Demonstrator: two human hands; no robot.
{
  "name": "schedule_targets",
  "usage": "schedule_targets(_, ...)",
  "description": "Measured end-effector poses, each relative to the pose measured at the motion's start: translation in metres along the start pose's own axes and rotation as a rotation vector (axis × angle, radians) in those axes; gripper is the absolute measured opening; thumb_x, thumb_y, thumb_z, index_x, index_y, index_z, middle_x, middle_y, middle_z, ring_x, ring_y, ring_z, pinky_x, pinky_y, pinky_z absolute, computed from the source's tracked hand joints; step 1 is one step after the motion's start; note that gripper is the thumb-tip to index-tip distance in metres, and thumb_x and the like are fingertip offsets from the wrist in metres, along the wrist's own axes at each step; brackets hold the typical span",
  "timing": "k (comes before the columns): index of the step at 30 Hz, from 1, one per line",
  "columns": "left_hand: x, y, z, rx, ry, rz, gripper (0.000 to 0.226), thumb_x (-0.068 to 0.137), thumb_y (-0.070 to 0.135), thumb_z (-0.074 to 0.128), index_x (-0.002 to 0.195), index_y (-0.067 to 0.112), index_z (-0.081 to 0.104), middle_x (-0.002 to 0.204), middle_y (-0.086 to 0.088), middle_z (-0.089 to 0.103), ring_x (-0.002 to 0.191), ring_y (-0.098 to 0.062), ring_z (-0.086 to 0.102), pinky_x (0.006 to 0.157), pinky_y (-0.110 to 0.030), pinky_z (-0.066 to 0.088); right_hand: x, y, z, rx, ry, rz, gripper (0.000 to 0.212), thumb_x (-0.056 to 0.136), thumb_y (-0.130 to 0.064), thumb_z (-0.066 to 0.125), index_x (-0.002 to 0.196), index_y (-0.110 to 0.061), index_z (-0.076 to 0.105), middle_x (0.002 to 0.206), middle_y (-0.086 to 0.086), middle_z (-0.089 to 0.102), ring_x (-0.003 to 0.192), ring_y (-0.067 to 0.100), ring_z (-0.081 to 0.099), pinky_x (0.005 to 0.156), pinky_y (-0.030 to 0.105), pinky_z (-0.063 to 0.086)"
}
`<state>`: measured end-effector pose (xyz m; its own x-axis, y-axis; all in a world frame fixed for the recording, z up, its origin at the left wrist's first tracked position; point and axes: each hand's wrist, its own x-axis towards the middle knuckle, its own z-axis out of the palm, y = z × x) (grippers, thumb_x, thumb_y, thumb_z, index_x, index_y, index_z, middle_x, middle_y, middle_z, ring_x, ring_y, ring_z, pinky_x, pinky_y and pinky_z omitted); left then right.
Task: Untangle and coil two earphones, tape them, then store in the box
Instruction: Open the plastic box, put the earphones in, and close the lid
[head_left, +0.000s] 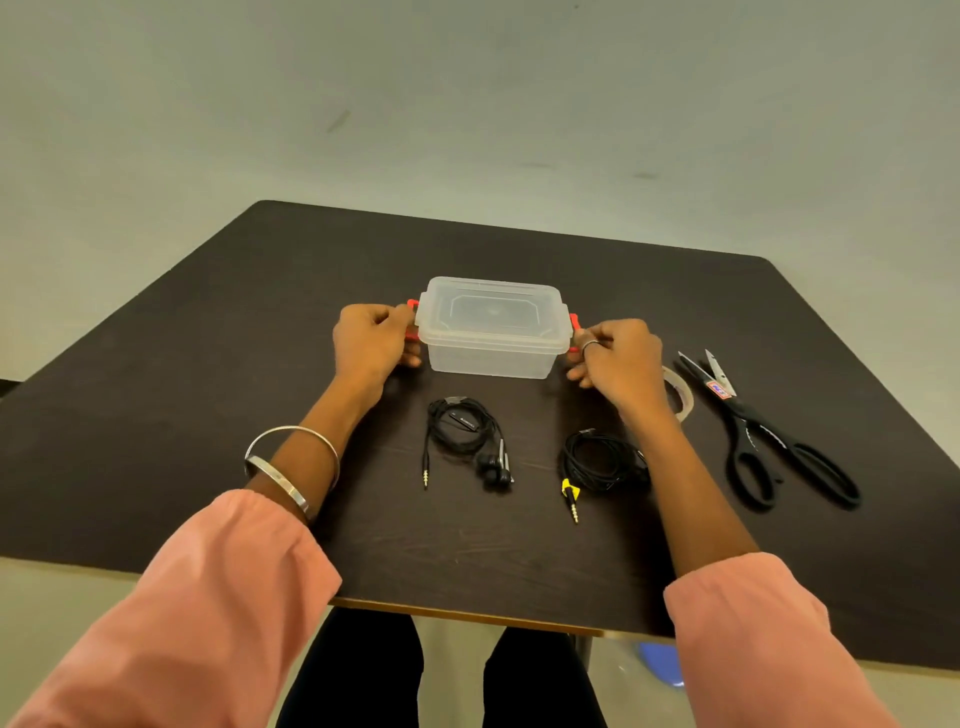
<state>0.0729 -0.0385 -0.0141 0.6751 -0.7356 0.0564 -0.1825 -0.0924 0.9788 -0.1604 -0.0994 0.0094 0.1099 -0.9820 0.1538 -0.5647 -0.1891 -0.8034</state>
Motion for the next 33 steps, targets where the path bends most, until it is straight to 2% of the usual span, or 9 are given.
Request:
schedule_targets(3,0.002,-0.002,-0.007,0.105,0.011,0.099,0.025,0.095,0.025,0.054,0.113,0.015,0.067,0.106,-0.004,0.07,0.077,-0.014,0.066,0.08,-0.04,0.058,-0.001,-0.004,-0.007,-0.142,0.097,-0.216,0.025,0.096,-0.018,0.054,0.108,-0.001,0.067,0.102,0.014,0.07,0.093,0.025,0.065,0.08,0.027,0.047)
schedule_targets(6,0.008,-0.007,-0.021,0.078,-0.214,0.185,0.058,0.09,0.047,0.057,0.142,0.024,0.043,0.143,0.002,0.047,0.126,-0.013,0.048,0.106,-0.042,0.043,0.0,-0.008,-0.011,-0.058,-0.087,-0.309,0.039,0.093,-0.031,0.06,0.126,-0.011,0.06,0.128,0.008,0.061,0.115,0.021,0.057,0.093,0.026,0.045)
schedule_targets(8,0.008,-0.008,-0.028,0.122,-0.395,0.24,0.083,0.08,0.053,0.063,0.15,0.027,0.025,0.154,0.003,0.032,0.14,-0.015,0.033,0.114,-0.041,0.032,0.0,-0.008,-0.011,-0.178,-0.236,-0.38,0.052,0.087,-0.037,0.066,0.133,-0.015,0.055,0.143,0.006,0.049,0.13,0.022,0.045,0.107,0.035,0.037)
schedule_targets(12,0.001,-0.004,-0.025,0.235,-0.586,0.281,0.113,0.073,0.034,0.081,0.153,0.03,0.001,0.158,0.004,0.023,0.143,-0.02,0.026,0.117,-0.042,0.022,0.003,-0.011,-0.007,-0.335,-0.317,-0.458,0.057,0.083,-0.028,0.072,0.136,-0.019,0.052,0.152,0.008,0.036,0.14,0.027,0.031,0.116,0.042,0.022)
schedule_targets(20,0.001,0.0,-0.03,0.182,-0.505,0.183,0.121,0.073,0.008,0.081,0.152,0.024,-0.009,0.15,0.001,0.037,0.125,-0.009,0.038,0.114,-0.041,0.026,0.006,-0.022,-0.004,-0.453,-0.335,-0.543,0.049,0.087,-0.03,0.068,0.132,-0.017,0.056,0.148,0.012,0.041,0.136,0.028,0.036,0.112,0.04,0.025)
schedule_targets(24,0.003,-0.002,-0.032,0.184,-0.498,0.16,0.119,0.073,0.007,0.081,0.153,0.023,-0.006,0.151,0.0,0.036,0.132,-0.014,0.038,0.114,-0.04,0.028,0.003,-0.029,-0.007,-0.252,-0.301,-0.559,0.037,0.088,-0.021,0.067,0.124,-0.012,0.064,0.133,0.011,0.059,0.128,0.023,0.05,0.109,0.033,0.035)
schedule_targets(28,0.005,-0.003,-0.034,0.181,-0.491,0.158,0.12,0.071,0.008,0.082,0.153,0.021,-0.004,0.148,0.001,0.04,0.128,-0.015,0.042,0.11,-0.032,0.033,0.014,-0.03,-0.009,-0.007,-0.02,-0.487,0.021,0.094,-0.016,0.056,0.11,-0.014,0.07,0.088,0.005,0.073,0.073,0.023,0.065,0.066,0.032,0.052)
schedule_targets(30,0.005,-0.003,-0.033,0.163,-0.481,0.153,0.121,0.07,0.007,0.082,0.153,0.02,-0.004,0.149,0.001,0.039,0.126,-0.014,0.043,0.109,-0.035,0.035,0.028,-0.023,-0.008,0.074,0.179,-0.356,0.026,0.091,-0.009,0.048,0.103,-0.015,0.07,0.074,0.0,0.071,0.072,0.028,0.068,0.071,0.036,0.056)
schedule_targets(33,0.004,-0.004,-0.034,0.157,-0.468,0.161,0.119,0.07,0.007,0.082,0.154,0.02,-0.001,0.149,0.0,0.038,0.122,-0.013,0.044,0.107,-0.036,0.038,0.04,-0.01,-0.011,0.117,0.367,-0.123,0.03,0.098,-0.021,0.044,0.088,-0.005,0.067,0.053,0.001,0.063,0.056,0.017,0.068,0.069,0.018,0.054)
